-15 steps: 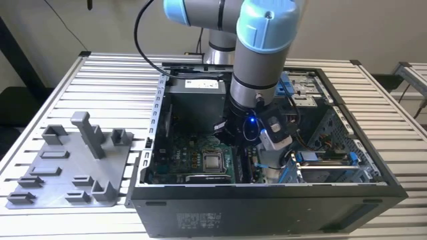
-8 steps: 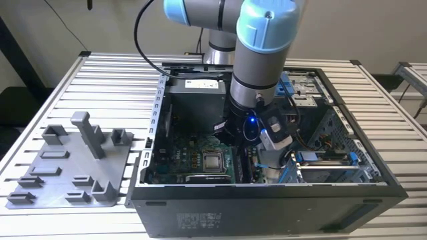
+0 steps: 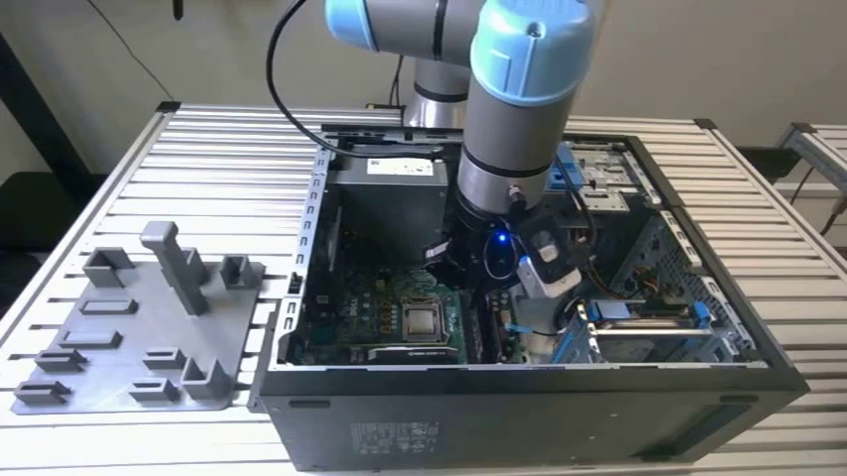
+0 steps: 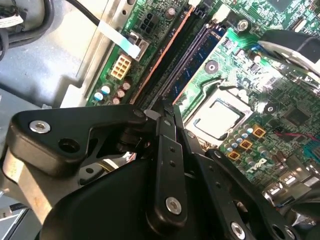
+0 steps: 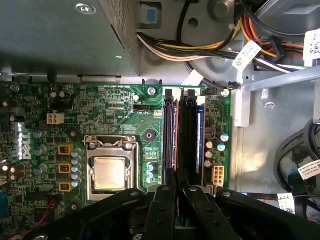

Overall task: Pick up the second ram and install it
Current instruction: 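Insert the second ram into the second slot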

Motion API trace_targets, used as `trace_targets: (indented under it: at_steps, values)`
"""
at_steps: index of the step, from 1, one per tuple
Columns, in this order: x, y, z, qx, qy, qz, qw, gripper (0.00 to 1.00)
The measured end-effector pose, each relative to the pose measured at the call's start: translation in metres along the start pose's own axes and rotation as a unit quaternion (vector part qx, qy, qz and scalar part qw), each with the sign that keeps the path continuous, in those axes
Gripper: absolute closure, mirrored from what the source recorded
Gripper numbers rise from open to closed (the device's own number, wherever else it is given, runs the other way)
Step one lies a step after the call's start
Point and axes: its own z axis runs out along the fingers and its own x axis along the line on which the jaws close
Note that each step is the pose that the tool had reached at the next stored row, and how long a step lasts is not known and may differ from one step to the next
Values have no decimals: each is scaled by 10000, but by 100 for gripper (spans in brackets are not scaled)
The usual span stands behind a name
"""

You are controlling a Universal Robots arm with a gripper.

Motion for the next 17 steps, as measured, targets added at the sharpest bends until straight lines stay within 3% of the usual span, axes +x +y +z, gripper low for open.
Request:
trace_targets:
  at_steps: [7,14,17]
  values:
    - [-2,-2,72,1,0,-6,10000,87]
    - [-2,-2,80,-3,0,-6,10000,85]
    - [-3,-2,65,0,0,-5,10000,73]
